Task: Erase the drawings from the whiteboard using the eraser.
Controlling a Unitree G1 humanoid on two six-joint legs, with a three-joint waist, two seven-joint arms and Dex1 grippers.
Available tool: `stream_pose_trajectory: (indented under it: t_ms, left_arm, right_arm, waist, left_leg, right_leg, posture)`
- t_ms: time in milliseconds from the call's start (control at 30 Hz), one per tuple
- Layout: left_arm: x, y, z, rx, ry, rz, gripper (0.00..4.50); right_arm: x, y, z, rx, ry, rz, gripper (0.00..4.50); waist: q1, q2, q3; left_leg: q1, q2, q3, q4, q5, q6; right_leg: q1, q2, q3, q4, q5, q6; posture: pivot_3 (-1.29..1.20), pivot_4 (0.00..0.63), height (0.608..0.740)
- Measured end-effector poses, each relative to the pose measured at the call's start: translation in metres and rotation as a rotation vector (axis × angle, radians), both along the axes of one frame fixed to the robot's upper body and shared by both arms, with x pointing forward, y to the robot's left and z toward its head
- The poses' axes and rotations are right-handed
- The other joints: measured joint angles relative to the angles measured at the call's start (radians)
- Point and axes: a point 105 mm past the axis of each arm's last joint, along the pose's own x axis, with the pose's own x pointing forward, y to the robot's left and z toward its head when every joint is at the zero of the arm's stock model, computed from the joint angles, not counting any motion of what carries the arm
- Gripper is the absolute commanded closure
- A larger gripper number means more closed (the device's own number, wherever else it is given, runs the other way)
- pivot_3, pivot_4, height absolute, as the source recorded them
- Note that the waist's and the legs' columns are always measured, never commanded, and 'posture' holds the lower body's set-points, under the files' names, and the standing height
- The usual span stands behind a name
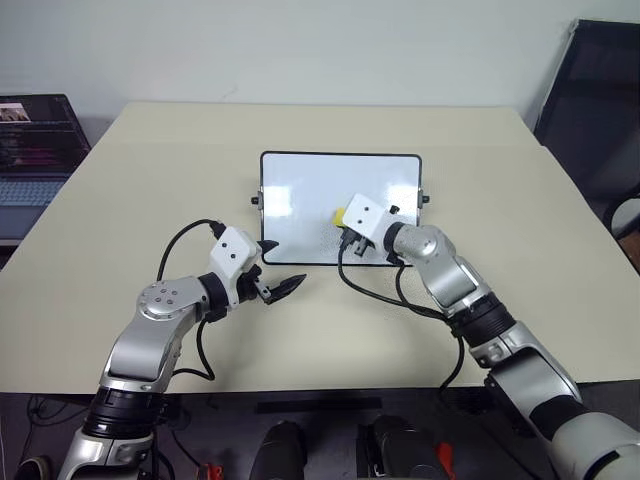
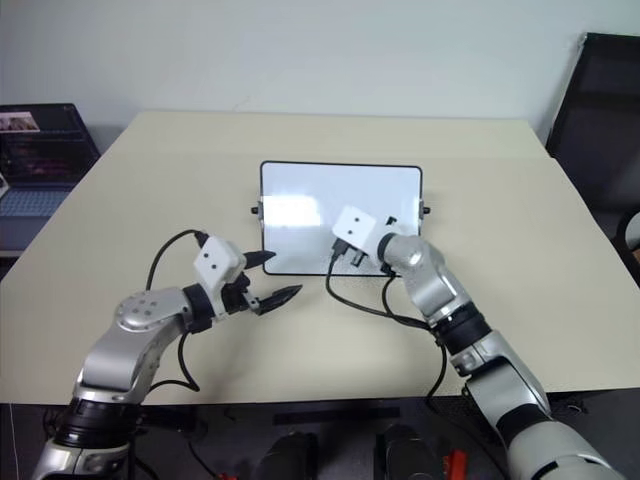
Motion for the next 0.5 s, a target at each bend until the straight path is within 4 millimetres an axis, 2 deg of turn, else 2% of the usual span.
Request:
stream_pose_trajectory:
  t_ms: [133, 333, 500]
  left_arm:
    - [-0.001, -0.001, 0.001, 0.0, -0.003, -0.003, 0.0]
    - [-0.002, -0.002, 0.002, -0.002, -0.007, -0.009, 0.0]
    - [-0.003, -0.003, 0.002, -0.004, -0.002, -0.009, 0.0]
  right_arm:
    - [-0.003, 0.0, -0.005, -0.022, 0.036, 0.02, 3.4]
    - [-0.019, -0.005, -0.024, -0.091, 0.13, 0.085, 3.4]
    - [-0.013, -0.002, -0.02, -0.077, 0.064, 0.054, 3.4]
  waist:
    - [0.0, 0.0, 0.0]
    - [0.0, 0.0, 0.0]
    - [0.0, 0.0, 0.0]
  left_leg:
    - [0.0, 0.0, 0.0, 0.0, 0.0, 0.0]
    - [0.0, 0.0, 0.0, 0.001, 0.0, 0.0]
    - [0.001, 0.0, 0.0, 0.001, 0.0, 0.0]
  right_leg:
    - [0.0, 0.0, 0.0, 0.0, 0.0, 0.0]
    - [0.001, 0.0, 0.0, 0.0, -0.001, 0.001]
    - [0.0, 0.0, 0.0, 0.001, -0.001, 0.002]
  posture:
    - [0.0, 0.15, 0.74]
    - [0.0, 0.15, 0.74]
    - [0.0, 0.15, 0.74]
